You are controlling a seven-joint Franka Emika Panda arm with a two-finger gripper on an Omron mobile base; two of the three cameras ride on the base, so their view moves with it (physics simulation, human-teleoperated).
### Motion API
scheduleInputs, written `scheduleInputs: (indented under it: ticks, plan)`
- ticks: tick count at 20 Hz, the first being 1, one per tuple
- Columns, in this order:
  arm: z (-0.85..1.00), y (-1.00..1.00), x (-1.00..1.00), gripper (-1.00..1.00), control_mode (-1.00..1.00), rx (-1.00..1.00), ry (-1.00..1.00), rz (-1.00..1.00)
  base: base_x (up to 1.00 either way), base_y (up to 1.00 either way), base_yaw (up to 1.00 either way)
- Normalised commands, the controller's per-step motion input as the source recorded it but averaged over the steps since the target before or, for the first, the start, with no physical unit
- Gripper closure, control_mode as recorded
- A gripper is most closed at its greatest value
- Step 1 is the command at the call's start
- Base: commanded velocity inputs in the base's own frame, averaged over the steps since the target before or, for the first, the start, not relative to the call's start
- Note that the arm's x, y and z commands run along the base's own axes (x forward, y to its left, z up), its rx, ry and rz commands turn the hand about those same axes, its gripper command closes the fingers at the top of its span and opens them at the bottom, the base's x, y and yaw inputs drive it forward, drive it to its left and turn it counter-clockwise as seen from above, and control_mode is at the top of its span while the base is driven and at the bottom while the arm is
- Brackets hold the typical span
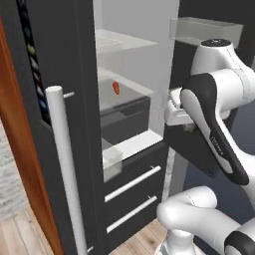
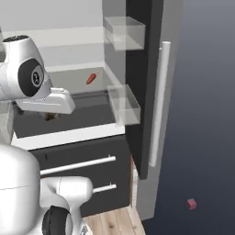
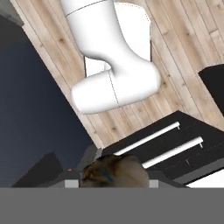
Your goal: Retrieve the bottle and the shaker from the cabinet and place them next to the mixing bowl on the counter. Then add garlic from the fridge to the mixing bowl.
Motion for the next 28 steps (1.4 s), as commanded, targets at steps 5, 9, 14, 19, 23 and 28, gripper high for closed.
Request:
scheduleInputs:
  ticks: [5,9,14,19,23,28]
  plan:
    - [0.0,0.0,0.0,1.0,1.0,0.0,0.0,0.0,-0.65,-0.19,-0.5]
    - [0.0,0.0,0.0,1.0,1.0,0.0,0.0,0.0,-0.71,-0.51,-0.43]
    - [0.0,0.0,0.0,1.0,1.0,0.0,0.0,0.0,-0.71,-0.42,-0.42]
    - [0.0,0.0,0.0,1.0,1.0,0.0,0.0,0.0,-0.78,-0.09,-0.42]
    - [0.0,0.0,0.0,1.0,1.0,0.0,0.0,0.0,-0.56,0.1,-0.54]
    - [0.0,0.0,0.0,1.0,1.0,0.0,0.0,0.0,-0.22,0.37,-0.54]
